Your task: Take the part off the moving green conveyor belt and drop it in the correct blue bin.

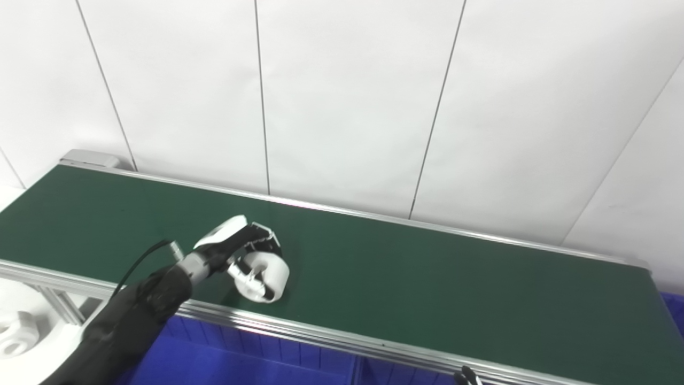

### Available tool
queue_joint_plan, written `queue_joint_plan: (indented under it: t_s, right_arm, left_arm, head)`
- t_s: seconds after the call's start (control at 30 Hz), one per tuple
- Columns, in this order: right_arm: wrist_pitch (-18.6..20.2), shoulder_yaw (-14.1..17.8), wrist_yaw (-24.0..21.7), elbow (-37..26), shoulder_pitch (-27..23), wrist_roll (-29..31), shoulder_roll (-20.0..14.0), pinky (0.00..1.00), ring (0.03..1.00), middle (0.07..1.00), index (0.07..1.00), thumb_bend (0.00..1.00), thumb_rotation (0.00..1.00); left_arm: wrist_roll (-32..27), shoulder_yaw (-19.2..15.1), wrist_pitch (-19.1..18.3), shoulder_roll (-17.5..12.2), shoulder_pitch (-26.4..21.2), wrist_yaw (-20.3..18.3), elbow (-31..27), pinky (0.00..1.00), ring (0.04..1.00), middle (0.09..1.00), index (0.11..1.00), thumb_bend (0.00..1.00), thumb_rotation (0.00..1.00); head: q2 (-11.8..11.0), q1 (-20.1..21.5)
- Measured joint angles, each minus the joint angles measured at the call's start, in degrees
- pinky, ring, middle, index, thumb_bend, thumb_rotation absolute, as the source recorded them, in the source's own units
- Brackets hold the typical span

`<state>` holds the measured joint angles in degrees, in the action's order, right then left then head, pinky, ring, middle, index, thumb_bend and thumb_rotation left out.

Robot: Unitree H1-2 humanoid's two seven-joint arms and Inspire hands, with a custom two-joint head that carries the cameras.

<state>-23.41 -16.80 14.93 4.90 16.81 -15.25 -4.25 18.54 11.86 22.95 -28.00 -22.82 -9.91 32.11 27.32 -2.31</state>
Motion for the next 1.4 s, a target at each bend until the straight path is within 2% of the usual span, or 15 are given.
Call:
queue_joint_plan:
  t_s: [0.03,0.07,0.1,0.13,0.2,0.23,0.27,0.37,0.5,0.67,0.83,0.97,1.23,1.37,1.4]
  right_arm:
    - [0.0,0.0,0.0,-0.2,0.4,-0.1,0.2,0.88,0.893,0.899,0.944,0.71,0.88]
    - [0.0,0.1,0.0,-0.8,0.9,-0.2,0.3,0.87,0.889,0.899,0.942,0.72,0.88]
    - [0.0,0.2,-0.1,-1.5,1.2,-0.4,0.5,0.86,0.885,0.898,0.936,0.72,0.86]
    - [0.0,0.3,-0.3,-2.0,1.5,-0.6,0.8,0.85,0.882,0.897,0.931,0.73,0.85]
    - [0.0,0.3,-0.9,-3.4,1.6,-1.0,1.5,0.85,0.884,0.897,0.928,0.75,0.83]
    - [0.0,0.3,-1.2,-4.1,1.7,-0.9,1.9,0.84,0.883,0.893,0.924,0.76,0.82]
    - [0.0,0.3,-1.9,-4.7,1.7,-0.8,2.3,0.84,0.879,0.888,0.917,0.77,0.8]
    - [0.0,0.6,-2.8,-5.9,2.3,-0.9,2.9,0.84,0.876,0.888,0.907,0.77,0.75]
    - [0.0,1.2,-3.6,-6.8,3.7,-1.1,2.9,0.86,0.883,0.9,0.913,0.76,0.74]
    - [0.4,1.7,-4.3,-7.6,4.1,-2.6,3.8,0.88,0.896,0.911,0.931,0.74,0.81]
    - [1.0,1.8,-4.6,-8.7,4.1,-3.5,5.3,0.91,0.915,0.923,0.947,0.72,0.84]
    - [1.0,2.2,-4.9,-8.5,4.2,-3.9,5.4,0.92,0.918,0.921,0.947,0.74,0.85]
    - [1.3,2.8,-5.5,-7.8,4.0,-3.9,5.4,0.91,0.911,0.925,0.949,0.73,0.86]
    - [1.3,2.9,-5.7,-7.2,3.9,-3.7,5.4,0.92,0.918,0.925,0.949,0.72,0.86]
    - [1.3,2.9,-5.7,-7.2,3.9,-3.7,5.4,0.92,0.92,0.925,0.948,0.73,0.86]
  left_arm:
    - [-1.7,-1.1,0.7,-0.2,2.1,-0.3,-3.1,0.44,0.429,0.489,0.53,0.5,0.0]
    - [-3.8,-2.2,1.2,-0.4,3.9,-0.7,-7.2,0.44,0.427,0.486,0.533,0.5,0.0]
    - [-5.9,-3.5,1.3,-0.6,5.5,-1.4,-11.1,0.44,0.428,0.482,0.534,0.5,0.0]
    - [-7.6,-4.4,1.6,-0.8,6.5,-1.8,-13.9,0.44,0.432,0.48,0.533,0.5,0.0]
    - [-11.4,-6.7,2.0,-1.7,8.6,-2.3,-19.9,0.44,0.428,0.481,0.534,0.5,0.0]
    - [-12.9,-7.6,2.1,-2.3,9.4,-2.4,-22.1,0.43,0.427,0.484,0.534,0.5,0.0]
    - [-14.2,-8.7,2.2,-2.7,10.3,-2.5,-24.0,0.43,0.428,0.487,0.532,0.5,0.0]
    - [-19.4,-10.7,2.8,-2.6,13.5,-3.5,-27.1,0.44,0.436,0.497,0.523,0.5,0.0]
    - [-21.6,-11.4,2.7,-1.0,19.9,-4.4,-29.3,0.47,0.452,0.494,0.513,0.5,0.0]
    - [-21.7,-11.2,2.8,3.2,24.2,-6.0,-27.8,0.46,0.437,0.506,0.518,0.5,0.0]
    - [-21.5,-10.1,2.8,8.1,26.9,-8.9,-23.7,0.47,0.439,0.503,0.516,0.5,0.0]
    - [-16.5,-6.9,2.8,9.9,28.8,-7.9,-20.1,0.46,0.433,0.505,0.518,0.5,0.0]
    - [-5.1,0.8,2.8,10.0,28.2,6.3,-11.2,0.48,0.437,0.498,0.523,0.5,0.0]
    - [0.1,3.4,2.8,9.9,26.2,12.3,-8.8,0.55,0.437,0.504,0.532,0.5,0.0]
    - [1.4,3.4,2.7,9.9,25.6,12.6,-8.3,0.62,0.611,0.651,0.513,0.5,0.05]
  head:
    - [0.0,0.0]
    - [2.3,3.6]
    - [2.3,3.6]
    - [4.0,6.1]
    - [4.2,6.6]
    - [5.6,10.0]
    - [6.5,12.9]
    - [8.3,15.5]
    - [9.2,15.7]
    - [12.0,16.2]
    - [11.6,15.8]
    - [11.1,14.8]
    - [10.0,13.9]
    - [9.2,13.6]
    - [9.2,13.6]
